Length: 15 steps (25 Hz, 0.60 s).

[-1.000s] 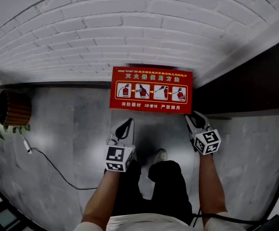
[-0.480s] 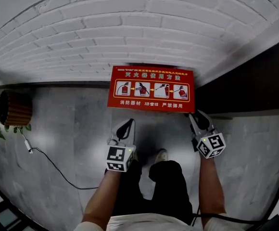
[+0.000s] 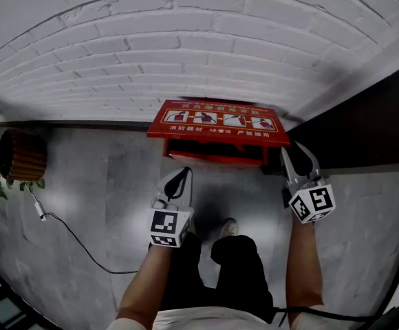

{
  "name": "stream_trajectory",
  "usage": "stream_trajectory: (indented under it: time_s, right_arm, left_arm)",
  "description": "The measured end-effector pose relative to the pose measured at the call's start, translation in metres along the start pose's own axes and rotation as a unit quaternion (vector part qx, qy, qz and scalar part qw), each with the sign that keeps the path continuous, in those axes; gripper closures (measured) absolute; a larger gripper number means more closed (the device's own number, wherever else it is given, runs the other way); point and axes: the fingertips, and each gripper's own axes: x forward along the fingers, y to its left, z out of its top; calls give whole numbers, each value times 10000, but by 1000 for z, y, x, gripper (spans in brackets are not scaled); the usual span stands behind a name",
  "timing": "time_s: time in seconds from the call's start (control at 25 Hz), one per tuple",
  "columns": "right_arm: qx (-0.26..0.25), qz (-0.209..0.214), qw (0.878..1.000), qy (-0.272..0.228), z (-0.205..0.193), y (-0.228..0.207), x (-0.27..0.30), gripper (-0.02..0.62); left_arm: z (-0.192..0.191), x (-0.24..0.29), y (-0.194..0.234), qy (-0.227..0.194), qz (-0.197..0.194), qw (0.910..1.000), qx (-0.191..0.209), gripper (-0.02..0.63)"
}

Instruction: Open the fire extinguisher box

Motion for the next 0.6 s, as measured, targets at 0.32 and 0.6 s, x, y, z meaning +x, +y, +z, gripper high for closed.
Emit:
stream_trajectory:
  time_s: [0.32, 0.6]
  right_arm:
    - [47, -110, 9995, -303, 46, -22, 32, 480]
    - [76, -106, 9990, -432, 64, -36, 52, 483]
  left_arm:
    - [77, 17, 23, -655, 270, 9975, 55, 602]
    - [113, 24, 40, -869, 389, 9954, 50, 602]
